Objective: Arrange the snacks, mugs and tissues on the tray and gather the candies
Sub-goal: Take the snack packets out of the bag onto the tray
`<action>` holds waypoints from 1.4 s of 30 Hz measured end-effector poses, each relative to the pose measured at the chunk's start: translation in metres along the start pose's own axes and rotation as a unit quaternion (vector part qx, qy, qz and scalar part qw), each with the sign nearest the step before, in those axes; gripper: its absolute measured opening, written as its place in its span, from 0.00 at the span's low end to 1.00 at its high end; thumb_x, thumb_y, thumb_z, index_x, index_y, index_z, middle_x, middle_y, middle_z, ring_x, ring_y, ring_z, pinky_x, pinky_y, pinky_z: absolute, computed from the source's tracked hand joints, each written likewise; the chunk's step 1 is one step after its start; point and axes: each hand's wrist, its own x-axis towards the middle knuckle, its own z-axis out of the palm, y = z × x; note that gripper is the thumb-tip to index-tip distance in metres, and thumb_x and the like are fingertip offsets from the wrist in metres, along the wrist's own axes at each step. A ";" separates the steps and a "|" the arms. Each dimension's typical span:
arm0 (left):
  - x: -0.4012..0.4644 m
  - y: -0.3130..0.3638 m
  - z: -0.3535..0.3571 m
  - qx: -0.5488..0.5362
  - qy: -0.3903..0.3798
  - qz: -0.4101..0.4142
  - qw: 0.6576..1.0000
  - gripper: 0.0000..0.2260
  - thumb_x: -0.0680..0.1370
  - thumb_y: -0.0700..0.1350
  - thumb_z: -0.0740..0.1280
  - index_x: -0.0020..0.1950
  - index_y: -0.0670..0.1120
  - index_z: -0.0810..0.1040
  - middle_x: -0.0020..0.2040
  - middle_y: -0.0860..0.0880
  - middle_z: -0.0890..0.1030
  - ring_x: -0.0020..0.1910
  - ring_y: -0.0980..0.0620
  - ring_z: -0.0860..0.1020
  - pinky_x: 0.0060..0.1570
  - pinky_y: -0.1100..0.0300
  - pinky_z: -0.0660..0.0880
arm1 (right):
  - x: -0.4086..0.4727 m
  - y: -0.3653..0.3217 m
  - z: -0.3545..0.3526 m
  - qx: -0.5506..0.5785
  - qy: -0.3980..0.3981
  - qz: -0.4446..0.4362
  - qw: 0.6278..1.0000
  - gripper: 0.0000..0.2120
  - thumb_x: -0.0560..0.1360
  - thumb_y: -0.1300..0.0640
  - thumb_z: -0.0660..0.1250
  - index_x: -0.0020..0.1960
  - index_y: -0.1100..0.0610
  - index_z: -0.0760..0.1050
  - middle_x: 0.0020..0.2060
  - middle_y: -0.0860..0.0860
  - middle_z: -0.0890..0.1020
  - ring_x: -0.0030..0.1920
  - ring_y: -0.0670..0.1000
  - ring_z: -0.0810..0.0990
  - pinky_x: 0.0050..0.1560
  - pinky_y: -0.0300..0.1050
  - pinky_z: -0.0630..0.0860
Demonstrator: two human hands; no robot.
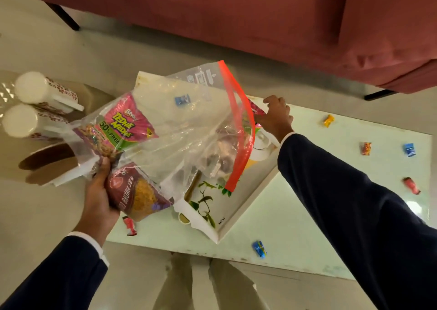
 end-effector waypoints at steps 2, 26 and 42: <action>-0.002 0.001 0.005 -0.005 -0.018 0.005 1.000 0.12 0.85 0.49 0.62 0.53 0.53 0.85 0.50 0.55 0.87 0.50 0.56 0.86 0.49 0.55 0.84 | -0.014 -0.005 -0.014 0.097 0.049 0.009 0.994 0.24 0.74 0.44 0.72 0.64 0.55 0.73 0.63 0.52 0.75 0.62 0.54 0.74 0.65 0.57 0.72; -0.030 -0.017 0.051 0.127 -0.192 -0.068 0.971 0.09 0.77 0.47 0.70 0.55 0.48 0.86 0.53 0.45 0.87 0.50 0.49 0.86 0.47 0.57 0.83 | -0.170 -0.009 -0.041 0.447 -0.304 -0.062 0.839 0.25 0.76 0.77 0.64 0.71 0.74 0.63 0.64 0.69 0.73 0.53 0.56 0.79 0.56 0.42 0.79; -0.013 -0.006 0.035 0.161 -0.049 0.023 0.986 0.10 0.83 0.49 0.65 0.53 0.48 0.86 0.53 0.46 0.87 0.50 0.47 0.86 0.53 0.50 0.83 | -0.155 -0.007 -0.056 0.449 -0.192 -0.036 0.872 0.22 0.71 0.70 0.75 0.63 0.65 0.73 0.51 0.64 0.80 0.50 0.61 0.80 0.47 0.52 0.82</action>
